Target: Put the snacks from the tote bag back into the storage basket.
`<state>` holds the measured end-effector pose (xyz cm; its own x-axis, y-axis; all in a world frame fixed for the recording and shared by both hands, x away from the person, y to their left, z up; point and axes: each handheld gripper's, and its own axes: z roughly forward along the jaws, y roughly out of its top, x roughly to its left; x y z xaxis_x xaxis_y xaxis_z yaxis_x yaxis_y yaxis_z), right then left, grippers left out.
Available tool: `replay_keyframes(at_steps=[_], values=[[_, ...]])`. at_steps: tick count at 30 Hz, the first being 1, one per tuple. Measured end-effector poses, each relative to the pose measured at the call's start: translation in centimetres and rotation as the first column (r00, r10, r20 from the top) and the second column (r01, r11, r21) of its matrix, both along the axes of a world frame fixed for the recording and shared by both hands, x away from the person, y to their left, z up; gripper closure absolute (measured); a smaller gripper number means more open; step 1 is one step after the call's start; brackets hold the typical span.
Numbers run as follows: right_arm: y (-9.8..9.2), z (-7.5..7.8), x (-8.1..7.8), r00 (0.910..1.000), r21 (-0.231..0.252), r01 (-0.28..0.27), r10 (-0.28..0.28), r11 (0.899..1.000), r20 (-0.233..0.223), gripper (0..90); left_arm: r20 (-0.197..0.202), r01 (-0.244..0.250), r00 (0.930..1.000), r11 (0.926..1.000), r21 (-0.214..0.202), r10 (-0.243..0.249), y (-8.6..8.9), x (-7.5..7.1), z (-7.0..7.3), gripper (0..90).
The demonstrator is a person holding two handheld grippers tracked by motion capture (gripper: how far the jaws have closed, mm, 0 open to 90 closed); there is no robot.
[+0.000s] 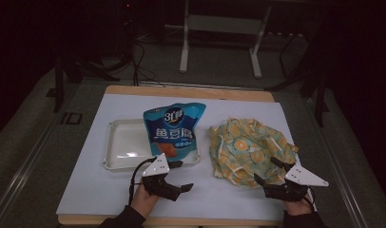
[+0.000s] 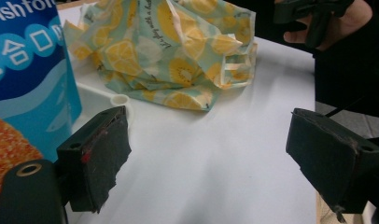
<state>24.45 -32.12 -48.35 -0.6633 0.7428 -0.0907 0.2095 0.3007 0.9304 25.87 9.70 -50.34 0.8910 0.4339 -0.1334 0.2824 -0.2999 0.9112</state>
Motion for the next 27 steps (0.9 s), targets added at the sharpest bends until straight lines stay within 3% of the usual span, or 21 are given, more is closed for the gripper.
replay_keyframes(at_steps=[10, 27], values=[[-0.37, 0.3, -0.12, 0.9989, 0.017, 0.028, -0.029, 0.999, 0.037, 14.4, 0.005, 0.01, 0.9999, 0.9999, -0.002, -0.01, -0.06, -0.23, -0.05, 14.2], [-0.26, 0.18, -0.05, 0.9992, 0.016, 0.01, -0.01, 1.0, 0.038, 14.5, 0.012, 0.011, 0.9999, 0.9999, -0.012, -0.011, -0.08, -0.43, -0.1, 14.2]])
